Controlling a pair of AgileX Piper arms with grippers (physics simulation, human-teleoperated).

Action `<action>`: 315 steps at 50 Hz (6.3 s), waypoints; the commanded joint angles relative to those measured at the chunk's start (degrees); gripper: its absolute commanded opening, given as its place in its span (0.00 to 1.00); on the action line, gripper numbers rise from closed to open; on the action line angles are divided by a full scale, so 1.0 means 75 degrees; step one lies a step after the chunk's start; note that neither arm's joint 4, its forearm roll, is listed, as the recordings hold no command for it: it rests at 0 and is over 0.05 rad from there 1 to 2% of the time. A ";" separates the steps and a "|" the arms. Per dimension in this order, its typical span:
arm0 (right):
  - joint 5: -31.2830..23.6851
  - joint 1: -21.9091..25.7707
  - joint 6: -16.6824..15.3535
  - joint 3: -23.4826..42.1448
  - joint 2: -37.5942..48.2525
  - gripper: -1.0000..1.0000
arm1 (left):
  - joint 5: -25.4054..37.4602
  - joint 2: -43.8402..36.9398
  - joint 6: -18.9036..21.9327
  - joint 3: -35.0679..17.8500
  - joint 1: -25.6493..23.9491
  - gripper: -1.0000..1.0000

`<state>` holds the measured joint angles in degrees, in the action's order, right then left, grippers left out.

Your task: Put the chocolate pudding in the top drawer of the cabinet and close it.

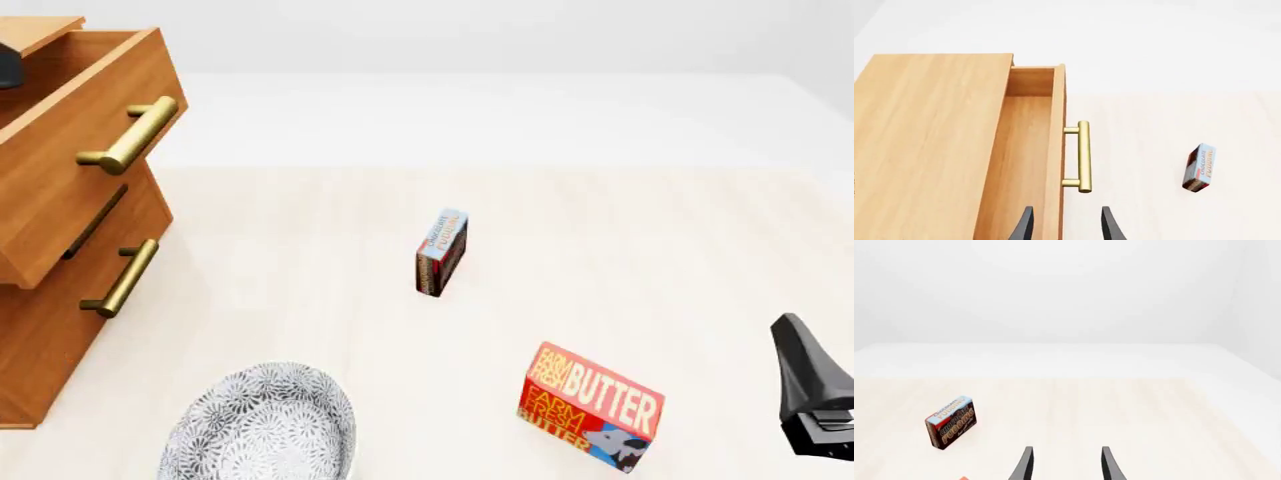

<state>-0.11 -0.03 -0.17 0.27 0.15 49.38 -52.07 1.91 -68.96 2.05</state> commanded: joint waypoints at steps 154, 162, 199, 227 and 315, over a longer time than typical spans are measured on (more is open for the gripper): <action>0.0000 -0.0014 0.0008 0.0002 -0.0004 1.00 | 0.0509 -0.1701 -0.0363 0.0069 0.0006 1.00; 0.0000 -0.0012 0.0008 0.0002 -0.0004 1.00 | 0.0459 -0.1676 -0.0400 0.0160 0.0000 1.00; 0.0026 -0.0015 0.0014 -0.0011 0.0011 1.00 | 0.0237 -0.1550 -0.0680 0.0469 -0.0385 1.00; 0.0023 -0.0015 0.0011 -0.0011 0.0006 1.00 | 0.0176 -0.1444 -0.0764 0.0454 -0.0519 1.00; -0.0001 -0.0018 0.0012 0.0002 -0.0004 1.00 | -0.0505 -0.1524 -0.1269 0.0689 -0.1729 1.00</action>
<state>-0.11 -0.17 -0.08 0.28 0.12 46.14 -63.18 -7.55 -63.51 -9.70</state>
